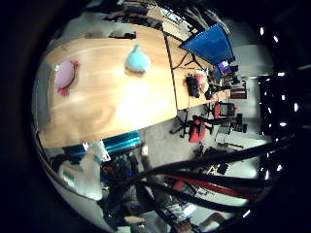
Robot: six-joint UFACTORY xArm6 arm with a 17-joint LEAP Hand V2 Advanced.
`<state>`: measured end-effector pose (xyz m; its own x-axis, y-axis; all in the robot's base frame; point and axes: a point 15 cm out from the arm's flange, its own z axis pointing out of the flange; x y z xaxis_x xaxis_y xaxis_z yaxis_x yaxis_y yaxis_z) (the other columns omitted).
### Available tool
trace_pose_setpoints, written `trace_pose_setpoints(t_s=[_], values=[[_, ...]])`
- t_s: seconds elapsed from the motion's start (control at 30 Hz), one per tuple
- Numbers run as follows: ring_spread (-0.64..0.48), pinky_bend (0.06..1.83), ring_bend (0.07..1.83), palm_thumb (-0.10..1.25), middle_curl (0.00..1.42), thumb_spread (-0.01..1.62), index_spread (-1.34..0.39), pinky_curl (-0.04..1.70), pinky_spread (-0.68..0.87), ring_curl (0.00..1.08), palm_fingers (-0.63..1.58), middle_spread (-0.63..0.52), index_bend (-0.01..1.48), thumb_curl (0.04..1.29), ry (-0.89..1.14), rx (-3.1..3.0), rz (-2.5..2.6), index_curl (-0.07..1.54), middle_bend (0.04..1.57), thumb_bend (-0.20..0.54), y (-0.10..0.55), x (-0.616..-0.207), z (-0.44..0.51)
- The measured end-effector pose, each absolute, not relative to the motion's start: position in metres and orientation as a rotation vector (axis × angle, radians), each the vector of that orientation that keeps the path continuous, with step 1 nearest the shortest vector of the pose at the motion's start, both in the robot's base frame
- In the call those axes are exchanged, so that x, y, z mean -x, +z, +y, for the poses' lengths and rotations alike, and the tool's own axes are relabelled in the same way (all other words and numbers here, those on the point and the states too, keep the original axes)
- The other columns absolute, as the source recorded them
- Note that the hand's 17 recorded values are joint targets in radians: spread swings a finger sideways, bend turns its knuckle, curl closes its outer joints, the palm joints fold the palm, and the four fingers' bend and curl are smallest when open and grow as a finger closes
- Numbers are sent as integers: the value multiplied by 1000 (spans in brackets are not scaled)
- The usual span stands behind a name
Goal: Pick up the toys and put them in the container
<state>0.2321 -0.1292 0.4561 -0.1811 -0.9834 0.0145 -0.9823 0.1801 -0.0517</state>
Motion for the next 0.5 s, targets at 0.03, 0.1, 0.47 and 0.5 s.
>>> trace_pose_setpoints(t_s=[0.03,0.1,0.47,0.5], values=[[-7,946,649,348,378,1021,-443,29,436,205,312,-86,167,277,-74,1996,2397,312,264,-25,456,-232,-129],[-9,954,649,354,378,1022,-442,30,436,205,316,-87,165,278,-67,2000,2396,311,266,-23,454,-233,-129],[-29,982,677,363,377,1023,-442,24,430,210,318,-91,166,276,-70,1994,2402,306,272,-26,443,-254,-141],[-30,984,678,363,379,1023,-442,22,429,210,318,-92,166,276,-67,1992,2405,305,277,-26,442,-255,-142]])
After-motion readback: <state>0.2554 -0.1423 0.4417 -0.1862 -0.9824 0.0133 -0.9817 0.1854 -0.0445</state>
